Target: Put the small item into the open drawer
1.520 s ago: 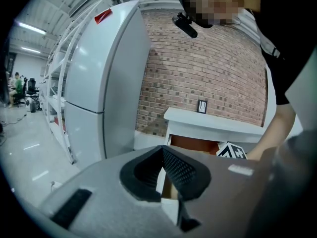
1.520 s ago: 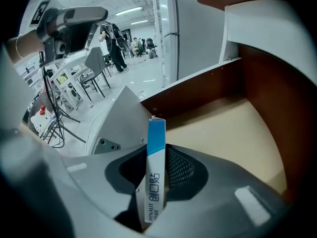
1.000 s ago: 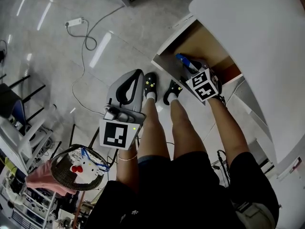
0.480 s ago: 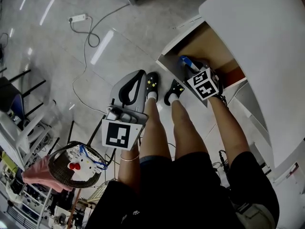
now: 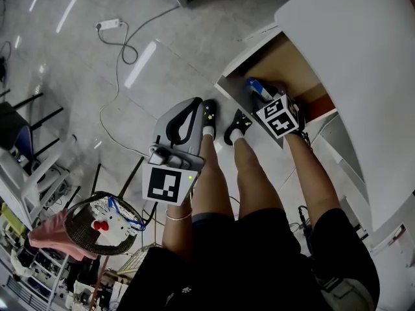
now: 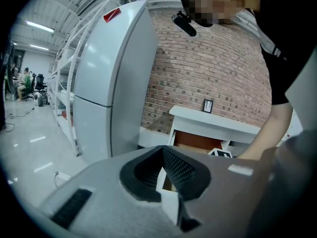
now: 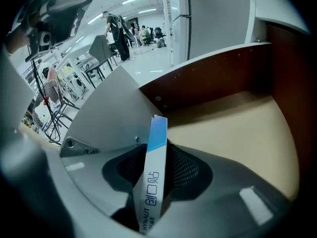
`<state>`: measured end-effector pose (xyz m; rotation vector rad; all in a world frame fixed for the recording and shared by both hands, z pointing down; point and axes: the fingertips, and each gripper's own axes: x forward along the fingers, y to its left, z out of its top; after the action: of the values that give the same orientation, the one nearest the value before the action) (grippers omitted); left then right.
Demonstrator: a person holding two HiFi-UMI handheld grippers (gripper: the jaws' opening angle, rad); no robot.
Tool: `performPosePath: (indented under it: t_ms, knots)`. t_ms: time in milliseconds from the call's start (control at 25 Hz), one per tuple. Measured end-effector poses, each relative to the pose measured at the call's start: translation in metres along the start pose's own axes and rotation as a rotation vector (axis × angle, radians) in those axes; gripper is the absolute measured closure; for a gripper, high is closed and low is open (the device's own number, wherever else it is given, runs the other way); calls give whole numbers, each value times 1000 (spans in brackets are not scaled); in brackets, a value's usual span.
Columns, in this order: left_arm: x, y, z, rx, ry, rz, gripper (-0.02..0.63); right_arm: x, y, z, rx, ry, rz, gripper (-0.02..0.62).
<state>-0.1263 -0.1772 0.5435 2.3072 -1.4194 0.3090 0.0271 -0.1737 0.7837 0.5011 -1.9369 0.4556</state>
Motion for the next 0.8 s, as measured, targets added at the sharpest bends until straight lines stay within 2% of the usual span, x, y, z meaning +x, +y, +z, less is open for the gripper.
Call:
performPosePath:
  t_ms: [320, 800]
  knots:
    - [0, 0, 4, 2, -3, -1, 614, -8, -3, 10, 4, -17, -21, 433]
    - [3, -3, 18, 22, -11, -21, 614, -35, -6, 41, 81, -137, -42, 425]
